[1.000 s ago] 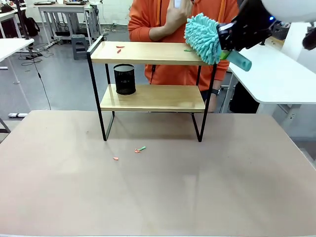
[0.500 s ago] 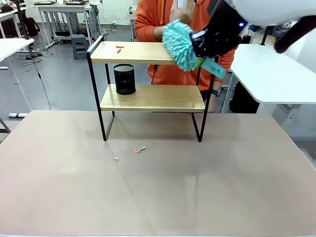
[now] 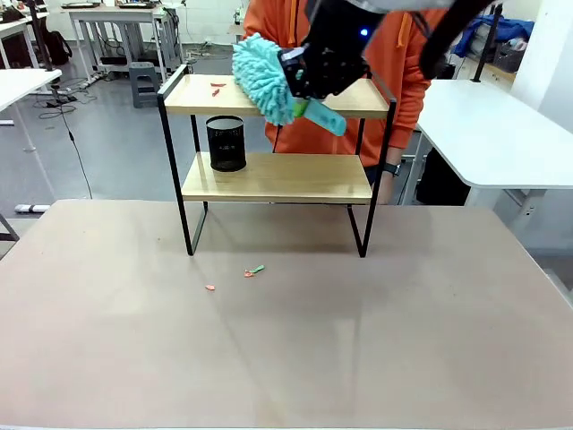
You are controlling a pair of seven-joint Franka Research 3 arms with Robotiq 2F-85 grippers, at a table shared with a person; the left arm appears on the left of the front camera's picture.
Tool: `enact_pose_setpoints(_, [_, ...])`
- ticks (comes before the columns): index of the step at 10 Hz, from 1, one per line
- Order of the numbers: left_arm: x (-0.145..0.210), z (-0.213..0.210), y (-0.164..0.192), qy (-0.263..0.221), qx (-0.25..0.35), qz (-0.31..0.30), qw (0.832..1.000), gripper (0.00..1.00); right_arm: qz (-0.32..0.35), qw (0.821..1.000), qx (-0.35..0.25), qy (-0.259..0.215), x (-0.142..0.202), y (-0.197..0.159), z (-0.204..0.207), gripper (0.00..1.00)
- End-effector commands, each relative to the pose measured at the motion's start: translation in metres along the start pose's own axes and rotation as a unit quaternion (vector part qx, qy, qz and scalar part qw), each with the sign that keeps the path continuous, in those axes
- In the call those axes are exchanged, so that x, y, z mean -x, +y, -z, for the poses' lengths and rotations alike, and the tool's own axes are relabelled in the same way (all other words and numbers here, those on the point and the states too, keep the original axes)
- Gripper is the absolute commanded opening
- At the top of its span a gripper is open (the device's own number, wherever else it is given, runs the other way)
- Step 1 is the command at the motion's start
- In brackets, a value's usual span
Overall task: Clean the shelf.
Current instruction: Clean the remaining tier of the Shelf with the Duster once objects are removed.
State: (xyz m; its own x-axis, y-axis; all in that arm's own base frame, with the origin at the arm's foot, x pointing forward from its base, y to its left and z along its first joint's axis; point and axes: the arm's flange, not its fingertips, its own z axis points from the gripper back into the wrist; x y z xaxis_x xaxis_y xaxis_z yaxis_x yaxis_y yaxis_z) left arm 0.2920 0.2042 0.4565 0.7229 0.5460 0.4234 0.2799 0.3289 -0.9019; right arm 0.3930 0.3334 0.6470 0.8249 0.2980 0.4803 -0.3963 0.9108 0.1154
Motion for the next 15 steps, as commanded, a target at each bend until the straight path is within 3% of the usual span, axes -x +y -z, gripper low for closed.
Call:
enact_pose_setpoints(1, [0.000, 0.002, -0.002, -0.006, 0.007, 0.010, 1.000, 1.00, -0.019, 1.000, 0.006, 0.019, -0.023, 0.017, 0.009, 0.12])
enact_pose_setpoints(4, [0.000, 0.002, -0.002, -0.006, 0.007, 0.010, 1.000, 1.00, -0.037, 0.999, -0.025, 0.030, -0.012, 0.015, 0.004, 0.12])
enact_pose_setpoints(8, [0.000, 0.002, -0.002, -0.006, 0.007, 0.010, 1.000, 1.00, -0.072, 0.989, -0.103, 0.073, 0.040, -0.022, -0.042, 0.12])
enact_pose_setpoints(11, [0.000, 0.002, -0.002, -0.006, 0.007, 0.010, 1.000, 1.00, -0.099, 0.960, -0.205, 0.164, 0.115, -0.066, -0.086, 0.12])
enact_pose_setpoints(12, [0.000, 0.002, -0.002, -0.006, 0.007, 0.010, 1.000, 1.00, -0.097, 0.942, -0.265, 0.181, 0.138, -0.081, -0.106, 0.12])
enact_pose_setpoints(15, [0.000, 0.002, -0.002, -0.006, 0.007, 0.010, 1.000, 1.00, -0.036, 0.918, -0.379, 0.115, 0.177, -0.145, -0.136, 0.12])
